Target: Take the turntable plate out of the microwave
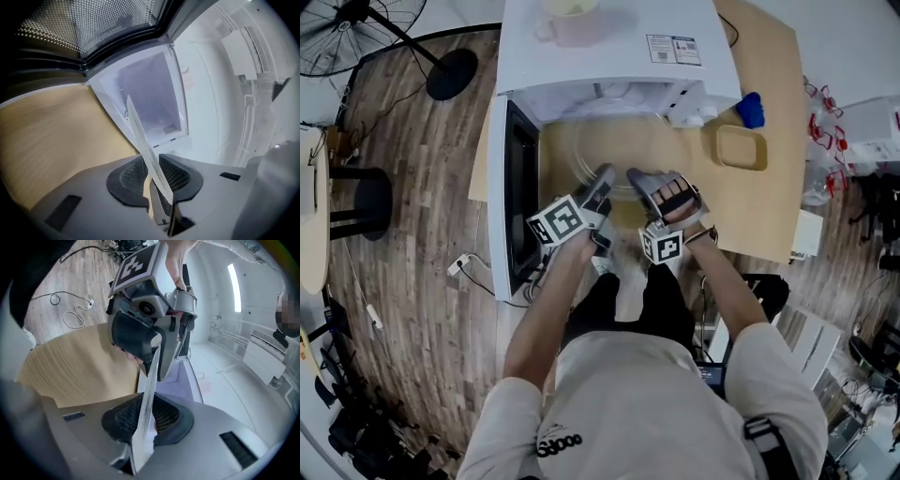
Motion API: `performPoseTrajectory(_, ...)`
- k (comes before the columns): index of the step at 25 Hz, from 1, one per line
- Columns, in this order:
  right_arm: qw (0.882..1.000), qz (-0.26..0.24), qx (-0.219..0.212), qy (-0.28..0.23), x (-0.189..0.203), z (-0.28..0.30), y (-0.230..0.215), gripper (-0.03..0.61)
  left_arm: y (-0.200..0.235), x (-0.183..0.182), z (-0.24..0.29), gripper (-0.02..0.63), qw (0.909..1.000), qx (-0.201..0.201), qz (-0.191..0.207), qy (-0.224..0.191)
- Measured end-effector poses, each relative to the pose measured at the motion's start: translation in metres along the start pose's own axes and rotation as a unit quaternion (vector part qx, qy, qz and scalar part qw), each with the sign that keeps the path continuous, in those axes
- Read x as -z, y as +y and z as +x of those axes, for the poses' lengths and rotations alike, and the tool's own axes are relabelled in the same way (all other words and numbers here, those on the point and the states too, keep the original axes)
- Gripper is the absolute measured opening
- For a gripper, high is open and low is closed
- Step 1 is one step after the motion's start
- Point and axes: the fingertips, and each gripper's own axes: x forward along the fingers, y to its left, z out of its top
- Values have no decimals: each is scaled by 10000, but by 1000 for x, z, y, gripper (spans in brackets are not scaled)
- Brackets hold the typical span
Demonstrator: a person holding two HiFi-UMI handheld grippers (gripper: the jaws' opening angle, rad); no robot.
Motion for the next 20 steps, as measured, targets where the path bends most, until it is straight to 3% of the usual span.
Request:
performPoseTrajectory(10,9996,73,287,-31,20,-74,-32,29,-71,46,-7,72,9992,286,-161,-240)
performPoseTrajectory(20,9976,187,627,-222,41,-168,-95,29,-170,94,-23,69,9961,703,142,-518)
